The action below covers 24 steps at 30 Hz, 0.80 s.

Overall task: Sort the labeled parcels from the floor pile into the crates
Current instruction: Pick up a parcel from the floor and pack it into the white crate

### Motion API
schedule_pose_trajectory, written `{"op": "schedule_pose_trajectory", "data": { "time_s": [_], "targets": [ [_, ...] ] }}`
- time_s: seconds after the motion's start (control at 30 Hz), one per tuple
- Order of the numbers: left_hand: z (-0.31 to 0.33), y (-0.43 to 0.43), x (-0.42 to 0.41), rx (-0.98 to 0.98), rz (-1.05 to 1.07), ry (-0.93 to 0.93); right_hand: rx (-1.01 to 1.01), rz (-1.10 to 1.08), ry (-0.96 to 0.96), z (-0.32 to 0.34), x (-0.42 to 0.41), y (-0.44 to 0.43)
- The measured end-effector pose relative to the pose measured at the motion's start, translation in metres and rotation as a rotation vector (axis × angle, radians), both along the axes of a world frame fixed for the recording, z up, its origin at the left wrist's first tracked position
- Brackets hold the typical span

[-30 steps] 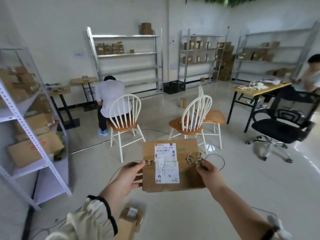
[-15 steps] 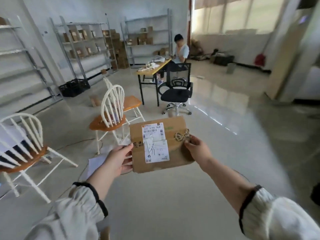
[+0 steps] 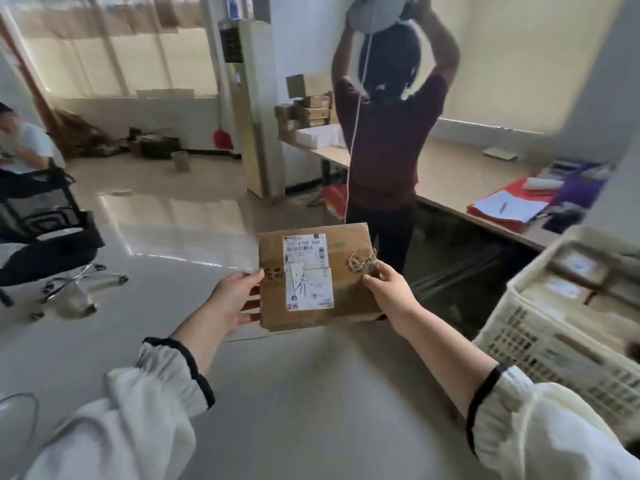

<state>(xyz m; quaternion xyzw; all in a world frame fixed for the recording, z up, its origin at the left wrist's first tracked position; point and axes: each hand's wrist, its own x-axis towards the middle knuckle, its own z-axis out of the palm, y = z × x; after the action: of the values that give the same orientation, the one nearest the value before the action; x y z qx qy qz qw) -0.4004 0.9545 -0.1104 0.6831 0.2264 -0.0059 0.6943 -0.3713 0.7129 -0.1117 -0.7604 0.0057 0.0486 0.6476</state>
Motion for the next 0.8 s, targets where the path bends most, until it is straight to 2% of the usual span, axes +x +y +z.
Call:
{"op": "schedule_pose_trajectory", "data": {
  "time_s": [0.2,0.4,0.8],
  "targets": [
    [0.000,-0.187,0.087,-0.050,-0.283,-0.019,-0.038,-0.263,0.023,0.008,0.024,-0.187],
    [0.004,-0.354,0.130,-0.045,-0.501,-0.012,-0.009,-0.572,0.045,0.009,0.015,-0.334],
    [0.002,-0.573,0.219,0.042,-0.893,0.071,0.070,-0.941,0.096,-0.017,0.024,-0.503]
  ]
}}
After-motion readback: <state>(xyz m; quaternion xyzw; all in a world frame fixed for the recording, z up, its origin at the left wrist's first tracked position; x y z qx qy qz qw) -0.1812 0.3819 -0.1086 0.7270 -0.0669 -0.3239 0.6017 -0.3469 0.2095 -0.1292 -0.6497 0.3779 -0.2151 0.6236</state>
